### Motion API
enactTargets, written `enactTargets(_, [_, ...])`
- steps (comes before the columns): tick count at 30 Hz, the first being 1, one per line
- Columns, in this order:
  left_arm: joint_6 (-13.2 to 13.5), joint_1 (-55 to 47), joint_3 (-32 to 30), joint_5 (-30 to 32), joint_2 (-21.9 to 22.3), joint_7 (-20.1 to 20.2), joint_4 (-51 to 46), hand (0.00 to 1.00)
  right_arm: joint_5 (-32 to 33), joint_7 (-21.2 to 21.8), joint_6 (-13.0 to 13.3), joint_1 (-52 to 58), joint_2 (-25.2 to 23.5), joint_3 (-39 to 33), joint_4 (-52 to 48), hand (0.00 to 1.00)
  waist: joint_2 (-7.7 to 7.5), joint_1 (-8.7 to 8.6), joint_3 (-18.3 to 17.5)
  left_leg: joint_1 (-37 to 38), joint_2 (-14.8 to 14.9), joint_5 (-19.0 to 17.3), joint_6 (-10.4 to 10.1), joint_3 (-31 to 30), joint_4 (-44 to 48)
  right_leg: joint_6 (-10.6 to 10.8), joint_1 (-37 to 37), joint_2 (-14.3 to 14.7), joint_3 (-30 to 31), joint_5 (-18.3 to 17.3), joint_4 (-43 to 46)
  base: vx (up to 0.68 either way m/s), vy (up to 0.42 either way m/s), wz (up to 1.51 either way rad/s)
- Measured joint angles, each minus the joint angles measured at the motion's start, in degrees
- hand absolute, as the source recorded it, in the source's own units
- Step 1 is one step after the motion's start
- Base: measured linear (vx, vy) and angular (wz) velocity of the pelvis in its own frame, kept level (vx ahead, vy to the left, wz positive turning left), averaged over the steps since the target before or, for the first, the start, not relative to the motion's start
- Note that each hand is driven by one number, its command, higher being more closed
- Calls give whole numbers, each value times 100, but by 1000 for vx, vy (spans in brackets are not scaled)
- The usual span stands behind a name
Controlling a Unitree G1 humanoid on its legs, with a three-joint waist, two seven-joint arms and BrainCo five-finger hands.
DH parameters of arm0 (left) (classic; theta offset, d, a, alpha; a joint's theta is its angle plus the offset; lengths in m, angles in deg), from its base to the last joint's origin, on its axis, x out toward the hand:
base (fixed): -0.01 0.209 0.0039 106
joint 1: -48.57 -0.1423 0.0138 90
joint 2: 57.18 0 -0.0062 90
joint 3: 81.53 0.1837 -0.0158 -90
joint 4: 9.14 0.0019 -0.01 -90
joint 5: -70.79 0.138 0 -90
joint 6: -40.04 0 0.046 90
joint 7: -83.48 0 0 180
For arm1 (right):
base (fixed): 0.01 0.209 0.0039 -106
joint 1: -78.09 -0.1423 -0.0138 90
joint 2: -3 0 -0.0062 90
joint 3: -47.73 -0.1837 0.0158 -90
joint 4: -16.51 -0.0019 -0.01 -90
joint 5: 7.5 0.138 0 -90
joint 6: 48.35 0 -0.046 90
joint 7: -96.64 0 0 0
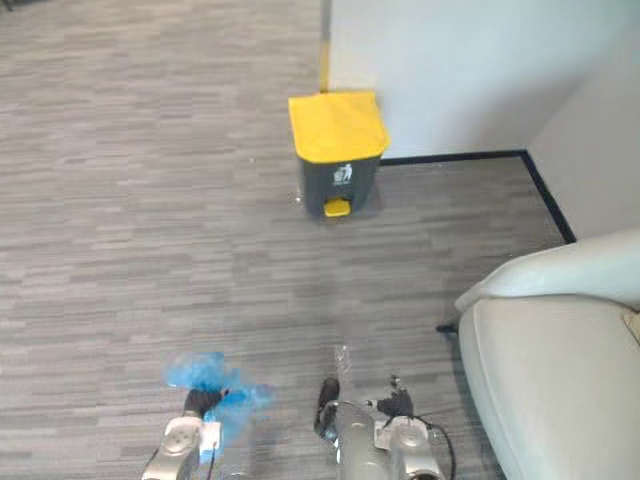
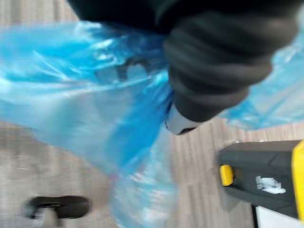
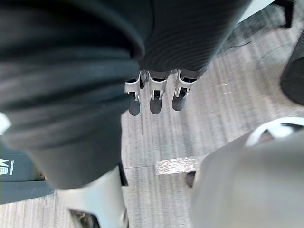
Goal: Gather rubbish on tea table into small bin, then transfer packed bag to large trash can.
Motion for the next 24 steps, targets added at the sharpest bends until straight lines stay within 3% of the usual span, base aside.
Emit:
enactTargets(2, [3, -99, -24, -2, 115, 11, -124, 100, 10, -13, 5, 145, -76, -50, -222, 0, -39, 55, 20, -509, 179, -391, 151, 56, 1217, -44, 626, 99, 86, -188, -333, 340, -38, -10])
enactTargets(4, [5, -199, -24, -3, 202, 39, -299, 100, 12, -28, 11, 190, -88, -57, -399, 0, -122, 118, 31, -1067, 163, -642, 362, 203, 1478, 25, 1004, 104, 189, -312, -511, 319, -4, -17])
enactTargets(6, [7, -210, -123, -1, 269, 91, -314, 100, 12, -36, 6, 150, -107, -141, -399, 0, -179, 271, 28, -1621, 18, -766, 546, 264, 597, 189, 1272, 105, 384, -284, -726, 324, 65, -45])
enactTargets(8, [1, -256, -192, 0, 288, 110, -311, 100, 13, -45, 5, 117, -214, -301, -406, 0, -198, 309, 45, -1835, -174, -750, 563, 165, -377, 267, 1434, 71, 549, -288, -829, 300, 100, -49])
enactTargets(10, [1, -323, -236, -3, 288, 106, -299, 100, 10, -69, 5, 92, -248, -376, -385, 0, -271, 398, 77, -1865, -527, -586, 567, -44, -1492, 453, 1593, -61, 815, -387, -853, 374, 197, -59])
enactTargets(11, [2, -329, -230, -4, 305, 106, -263, 100, 10, -72, 4, 135, -224, -403, -350, 0, -242, 429, 68, -1761, -692, -242, 536, -168, -2186, 620, 1668, -75, 956, -457, -859, 390, 277, -76])
enactTargets(12, [0, -358, -232, -2, 325, 107, -173, 100, 7, -70, 2, 153, -153, -398, -290, 0, -150, 467, 22, -1653, -742, 409, 611, -340, -2434, 822, 1693, -35, 1180, -596, -786, 321, 250, -80])
enactTargets(13, [-10, -374, -232, -2, 284, 108, -71, 100, 4, -73, -16, 152, -230, -377, -190, 0, -275, 494, -38, -1574, -811, 286, 683, -199, -2361, 926, 1687, -145, 1367, -690, -678, 343, 249, -69])
enactTargets(15, [-13, -420, -216, -1, 228, 109, -47, 100, -1, -57, -5, 242, -304, -273, -131, 0, -513, 478, -182, -1376, -1060, -213, 777, 155, -2335, 1249, 1495, -519, 1634, -989, -56, 389, 214, -62])
enactTargets(17, [-13, -437, -197, -4, 217, 106, -34, 100, -13, -46, -6, 215, -302, -262, -132, 0, -487, 479, -175, -1097, -1123, -447, 851, 400, -2356, 1472, 1097, -696, 1758, -990, 1033, 345, 225, -61])
enactTargets(18, [-13, -452, -124, -5, 180, 106, -33, 100, -48, -42, -7, 233, -306, -228, -129, 0, -453, 416, -162, -896, -1156, -526, 903, 478, -2356, 1716, 783, -823, 1736, -878, 1809, 386, 246, -36])
enactTargets(19, [-14, -459, 23, -8, 73, 105, -26, 100, -158, -36, -7, 256, -309, -183, -87, 0, -440, 351, -162, -704, -1166, -639, 954, 539, -2340, 1824, 515, -953, 1647, -812, 2536, 341, 174, -12])
enactTargets(21, [-14, -424, 60, -10, -36, 98, 8, 100, -219, -25, -3, 144, -286, -164, 30, 0, -407, 255, -139, -416, -1168, -707, 989, 520, -2446, 1577, 195, -1100, 1287, -999, 3084, 387, 72, -2])
enactTargets(22, [-14, -349, 49, -20, -126, 78, 21, 100, -224, -25, -14, 87, -257, -152, 70, 0, -369, 256, -118, -157, -1121, -704, 985, 511, -2680, 1377, -28, -1063, 1030, -1121, 3050, 402, 12, -10])
enactTargets(24, [-17, -306, -1, -58, -201, 69, 35, 100, -225, -25, -10, -16, -227, -140, 75, 0, -293, 225, -71, 109, -1003, -704, 985, 504, -2839, 1169, -324, -881, 813, -1214, 2676, 357, -47, -5])
